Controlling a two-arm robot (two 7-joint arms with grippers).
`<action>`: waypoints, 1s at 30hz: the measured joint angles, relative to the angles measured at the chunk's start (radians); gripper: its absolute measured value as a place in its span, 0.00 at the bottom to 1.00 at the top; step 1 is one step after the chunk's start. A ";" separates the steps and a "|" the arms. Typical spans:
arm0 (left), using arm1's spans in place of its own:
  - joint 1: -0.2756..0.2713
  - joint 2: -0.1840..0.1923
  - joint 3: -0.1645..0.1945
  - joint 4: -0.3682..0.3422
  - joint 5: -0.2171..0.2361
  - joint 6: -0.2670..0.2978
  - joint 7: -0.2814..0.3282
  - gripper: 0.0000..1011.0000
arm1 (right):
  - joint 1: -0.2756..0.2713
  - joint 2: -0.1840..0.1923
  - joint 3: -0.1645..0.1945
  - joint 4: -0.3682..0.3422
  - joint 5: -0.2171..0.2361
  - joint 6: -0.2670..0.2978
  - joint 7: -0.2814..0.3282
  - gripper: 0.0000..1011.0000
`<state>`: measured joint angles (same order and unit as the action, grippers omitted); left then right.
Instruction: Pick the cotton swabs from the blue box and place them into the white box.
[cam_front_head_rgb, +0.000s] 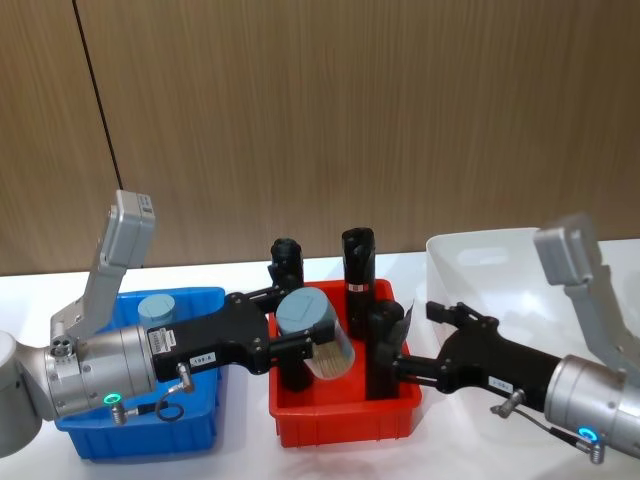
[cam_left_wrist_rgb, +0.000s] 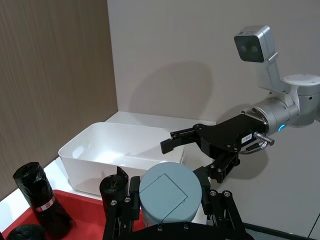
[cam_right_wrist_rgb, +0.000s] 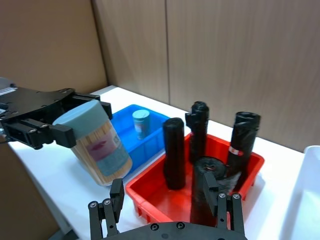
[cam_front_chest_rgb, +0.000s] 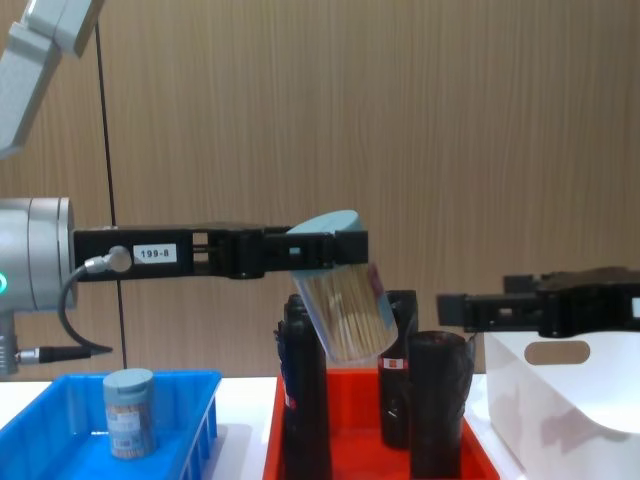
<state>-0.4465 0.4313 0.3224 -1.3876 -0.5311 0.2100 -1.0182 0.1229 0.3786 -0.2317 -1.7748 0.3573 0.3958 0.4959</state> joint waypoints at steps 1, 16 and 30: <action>0.000 0.000 0.000 0.000 0.000 0.000 0.000 0.67 | 0.012 -0.003 -0.004 0.006 -0.003 0.012 0.013 0.99; 0.000 0.000 0.000 0.000 0.000 0.000 0.000 0.67 | 0.089 -0.033 -0.037 0.050 -0.041 0.083 0.108 0.99; 0.000 0.000 0.000 0.000 0.000 0.000 0.000 0.67 | 0.119 -0.029 -0.058 0.058 -0.048 0.097 0.204 0.99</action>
<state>-0.4465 0.4312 0.3224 -1.3876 -0.5310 0.2100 -1.0183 0.2423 0.3494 -0.2895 -1.7165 0.3098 0.4927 0.6996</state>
